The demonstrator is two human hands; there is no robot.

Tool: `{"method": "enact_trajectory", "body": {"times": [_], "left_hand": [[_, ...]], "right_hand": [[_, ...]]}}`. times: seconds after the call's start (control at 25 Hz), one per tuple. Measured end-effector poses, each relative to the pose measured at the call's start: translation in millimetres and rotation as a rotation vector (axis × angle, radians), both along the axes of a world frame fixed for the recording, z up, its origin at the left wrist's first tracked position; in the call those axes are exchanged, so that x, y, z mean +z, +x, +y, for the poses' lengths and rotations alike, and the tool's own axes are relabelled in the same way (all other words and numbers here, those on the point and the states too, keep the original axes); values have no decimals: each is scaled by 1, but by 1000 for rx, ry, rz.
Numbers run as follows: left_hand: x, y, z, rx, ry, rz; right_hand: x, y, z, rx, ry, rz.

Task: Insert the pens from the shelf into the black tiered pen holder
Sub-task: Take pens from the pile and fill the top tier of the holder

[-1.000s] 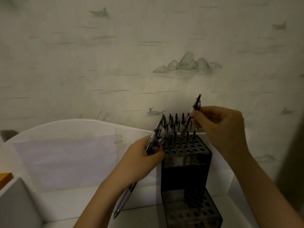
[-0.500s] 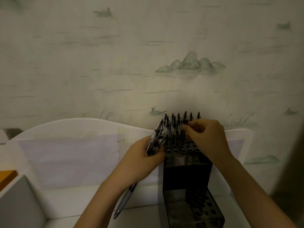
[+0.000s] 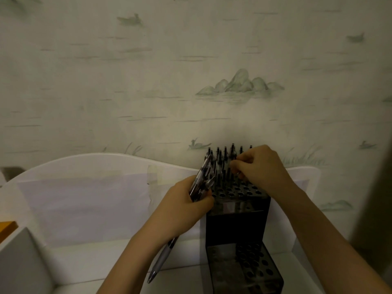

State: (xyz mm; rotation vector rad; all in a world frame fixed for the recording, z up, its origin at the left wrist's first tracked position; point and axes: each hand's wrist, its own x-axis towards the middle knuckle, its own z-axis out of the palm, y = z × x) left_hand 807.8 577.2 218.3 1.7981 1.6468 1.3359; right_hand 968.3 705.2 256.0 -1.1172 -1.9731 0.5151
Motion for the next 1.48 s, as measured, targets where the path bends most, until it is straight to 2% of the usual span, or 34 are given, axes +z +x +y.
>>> {"method": "enact_trajectory", "body": {"times": [0.16, 0.44, 0.64, 0.84, 1.16, 1.28, 1.36, 1.4, 1.48], "left_hand": [[-1, 1, 0, 1, 3, 2], [-3, 4, 4, 12, -10, -13], [-3, 4, 6, 9, -11, -27], [2, 11, 8, -12, -15, -6], [13, 13, 16, -14, -51, -56], [11, 8, 14, -20, -53, -63], [11, 5, 14, -5, -39, -65], [11, 4, 15, 9, -22, -57], [13, 1, 18, 34, 10, -44]], "right_hand": [[-3, -7, 2, 47, 9, -134], [-12, -3, -4, 6, 54, -90], [-14, 15, -28, -2, 165, 162], [-21, 9, -56, 356, -277, 309], [-13, 3, -49, 332, -402, 710], [7, 15, -39, 293, -306, 917], [19, 24, -32, 229, -152, 957], [23, 27, -28, 176, -41, 927], [24, 27, -22, 89, 194, 751]]}}
